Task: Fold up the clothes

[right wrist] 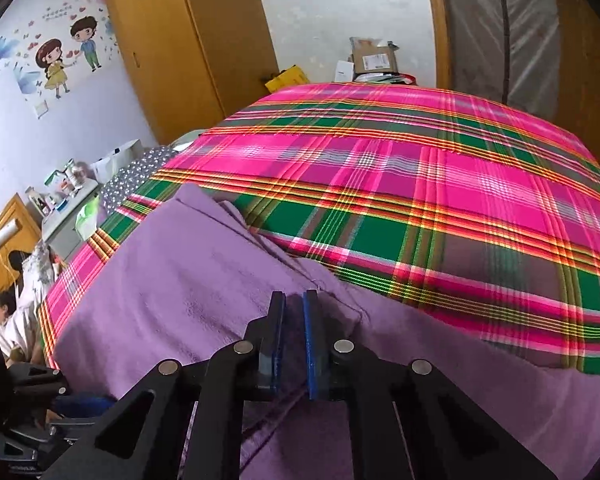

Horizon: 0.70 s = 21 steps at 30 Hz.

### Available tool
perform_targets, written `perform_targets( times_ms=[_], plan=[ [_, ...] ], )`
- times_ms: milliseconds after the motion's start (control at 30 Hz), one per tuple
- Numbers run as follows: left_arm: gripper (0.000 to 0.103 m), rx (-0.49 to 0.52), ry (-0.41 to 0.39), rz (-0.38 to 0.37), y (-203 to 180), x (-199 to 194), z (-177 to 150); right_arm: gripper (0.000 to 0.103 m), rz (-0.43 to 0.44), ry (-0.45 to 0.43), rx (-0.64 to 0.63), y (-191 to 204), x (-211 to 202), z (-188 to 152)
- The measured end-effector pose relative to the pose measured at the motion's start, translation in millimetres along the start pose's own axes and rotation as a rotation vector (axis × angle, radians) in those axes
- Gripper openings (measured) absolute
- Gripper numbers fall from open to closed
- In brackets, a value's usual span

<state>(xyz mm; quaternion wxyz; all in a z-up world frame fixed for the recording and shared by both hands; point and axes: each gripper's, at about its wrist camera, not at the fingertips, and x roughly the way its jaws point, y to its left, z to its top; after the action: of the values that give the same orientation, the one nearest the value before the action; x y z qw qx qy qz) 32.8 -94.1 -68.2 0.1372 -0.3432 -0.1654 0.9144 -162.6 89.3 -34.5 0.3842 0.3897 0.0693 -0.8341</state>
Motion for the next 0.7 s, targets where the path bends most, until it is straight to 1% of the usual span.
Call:
perform_targets(
  times_ms=[133, 167, 267, 367, 567, 700],
  plan=[
    [0.013, 0.003, -0.001, -0.009, -1.1, -1.3, 4.6, 0.008, 0.046, -0.005, 0.056, -6.5, -8.6, -0.6],
    [0.013, 0.006, -0.009, -0.013, -2.0, -3.2, 6.0, 0.011, 0.059, -0.021, 0.057, -5.6, -15.9, -2.4],
    [0.013, 0.009, -0.026, -0.020, -2.9, -3.3, 10.8, 0.011, 0.091, -0.080, 0.017, 2.2, -40.1, -9.9],
    [0.013, 0.017, -0.014, -0.032, -7.5, 4.1, 14.0, 0.011, 0.121, -0.109, -0.011, 8.9, -56.1, -16.4],
    [0.013, 0.066, 0.021, -0.080, -26.1, 20.0, 11.4, 0.011, 0.127, -0.121, 0.001, 4.2, -71.4, -28.6],
    [0.015, 0.089, 0.042, -0.078, -29.5, 27.2, 5.8, 0.011, 0.137, -0.123, 0.027, -3.3, -75.4, -39.0]
  ],
)
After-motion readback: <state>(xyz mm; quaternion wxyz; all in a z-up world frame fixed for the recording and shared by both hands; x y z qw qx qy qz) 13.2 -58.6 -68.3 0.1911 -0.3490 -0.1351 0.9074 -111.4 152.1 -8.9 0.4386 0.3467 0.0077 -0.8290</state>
